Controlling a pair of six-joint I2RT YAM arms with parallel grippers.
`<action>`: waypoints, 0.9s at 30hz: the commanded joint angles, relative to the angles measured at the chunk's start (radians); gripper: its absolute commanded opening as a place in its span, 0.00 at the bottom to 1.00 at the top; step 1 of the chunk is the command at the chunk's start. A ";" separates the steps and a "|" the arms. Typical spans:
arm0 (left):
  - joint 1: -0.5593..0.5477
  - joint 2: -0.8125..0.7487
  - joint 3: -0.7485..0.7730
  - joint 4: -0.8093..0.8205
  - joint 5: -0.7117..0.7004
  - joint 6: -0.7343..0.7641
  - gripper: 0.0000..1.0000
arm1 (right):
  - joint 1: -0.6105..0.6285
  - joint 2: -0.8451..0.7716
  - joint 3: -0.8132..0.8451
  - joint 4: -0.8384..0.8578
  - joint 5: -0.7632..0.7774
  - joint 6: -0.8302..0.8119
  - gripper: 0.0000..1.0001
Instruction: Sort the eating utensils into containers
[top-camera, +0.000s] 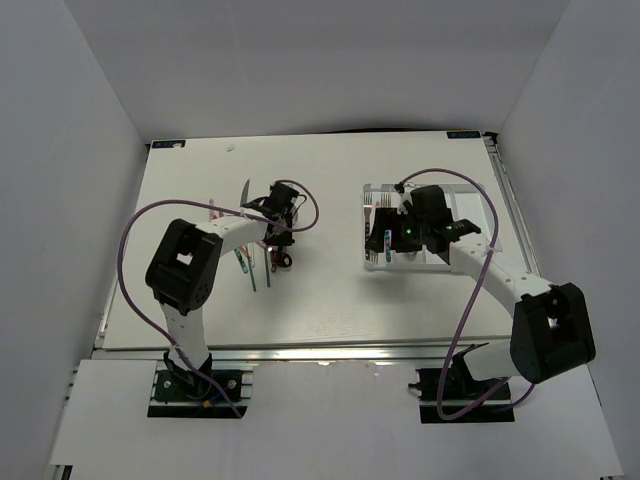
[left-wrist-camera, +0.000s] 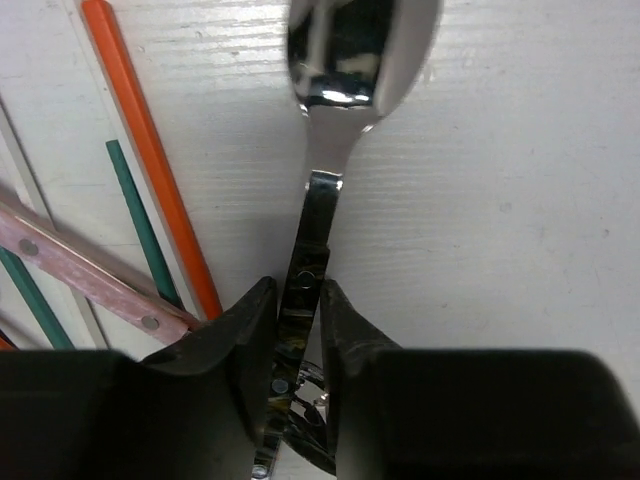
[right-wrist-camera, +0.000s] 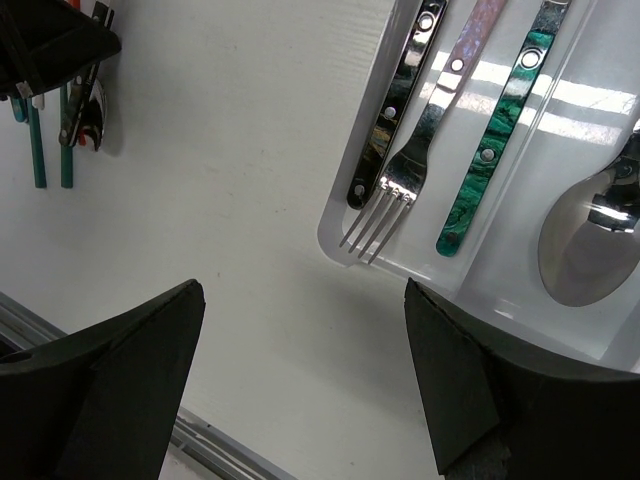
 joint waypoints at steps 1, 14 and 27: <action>-0.010 -0.023 -0.004 0.003 0.001 0.007 0.32 | 0.005 -0.024 -0.005 0.038 -0.017 0.003 0.86; -0.027 -0.139 0.025 -0.022 0.007 -0.018 0.00 | 0.006 -0.110 -0.099 0.200 -0.166 0.102 0.89; -0.085 -0.474 -0.168 0.136 0.137 -0.131 0.00 | 0.023 -0.058 -0.102 0.464 -0.246 0.308 0.89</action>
